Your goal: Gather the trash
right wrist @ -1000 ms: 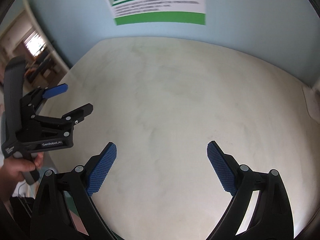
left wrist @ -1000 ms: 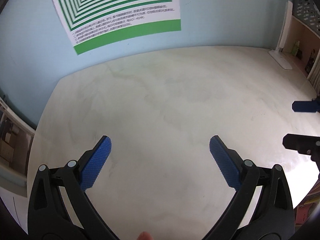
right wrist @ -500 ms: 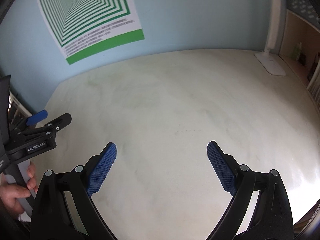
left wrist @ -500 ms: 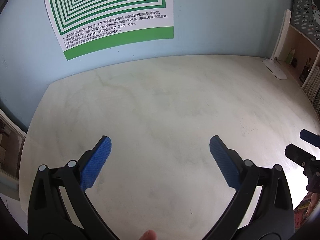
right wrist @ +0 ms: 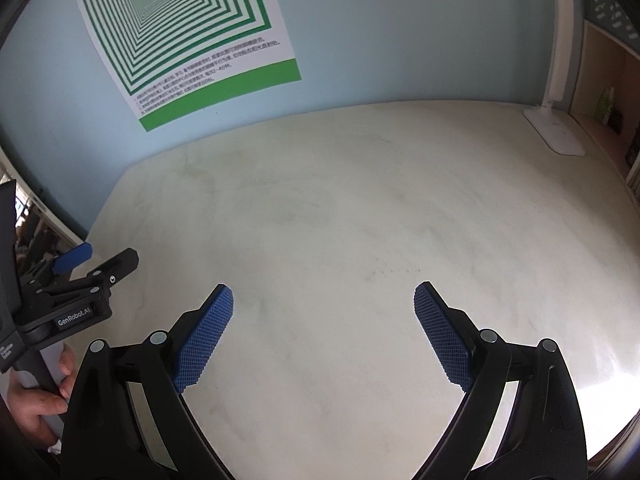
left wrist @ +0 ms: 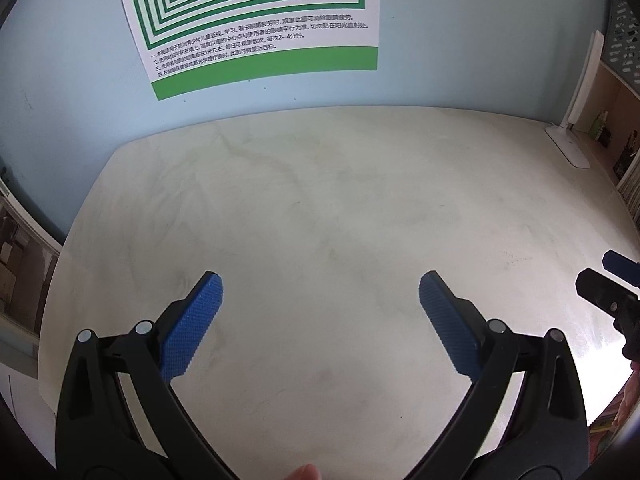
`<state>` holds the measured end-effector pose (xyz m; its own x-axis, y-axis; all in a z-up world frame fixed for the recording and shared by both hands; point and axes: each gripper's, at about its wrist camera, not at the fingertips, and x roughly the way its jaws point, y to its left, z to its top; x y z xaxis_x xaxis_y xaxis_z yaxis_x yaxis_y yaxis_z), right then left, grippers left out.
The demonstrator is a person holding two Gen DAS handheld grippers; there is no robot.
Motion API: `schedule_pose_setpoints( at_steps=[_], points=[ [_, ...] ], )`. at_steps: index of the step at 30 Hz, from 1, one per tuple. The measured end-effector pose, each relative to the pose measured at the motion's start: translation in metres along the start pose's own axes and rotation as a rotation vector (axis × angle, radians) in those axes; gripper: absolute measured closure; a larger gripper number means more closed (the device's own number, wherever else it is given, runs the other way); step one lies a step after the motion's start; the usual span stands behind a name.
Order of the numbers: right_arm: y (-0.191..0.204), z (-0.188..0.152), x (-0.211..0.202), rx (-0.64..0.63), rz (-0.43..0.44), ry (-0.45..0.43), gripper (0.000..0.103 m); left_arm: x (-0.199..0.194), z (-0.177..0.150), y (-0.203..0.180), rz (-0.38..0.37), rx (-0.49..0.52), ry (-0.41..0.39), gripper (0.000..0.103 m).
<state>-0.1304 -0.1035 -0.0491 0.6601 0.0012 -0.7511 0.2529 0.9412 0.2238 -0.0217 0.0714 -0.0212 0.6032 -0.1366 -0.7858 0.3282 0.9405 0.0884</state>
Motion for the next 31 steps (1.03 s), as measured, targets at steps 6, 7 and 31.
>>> schedule_pose_setpoints(
  at_steps=[6,7,31],
  points=[
    [0.009,0.017,0.003,-0.035,0.028,0.007,0.012,0.003,0.0,0.005,0.018,-0.02,0.003,0.007],
    [0.01,0.019,0.003,-0.039,0.03,0.009,0.012,0.003,0.0,0.005,0.016,-0.021,0.003,0.007],
    [0.014,0.026,0.005,-0.069,0.049,0.023,0.012,0.017,-0.015,0.006,0.048,-0.035,0.036,0.007]
  ],
)
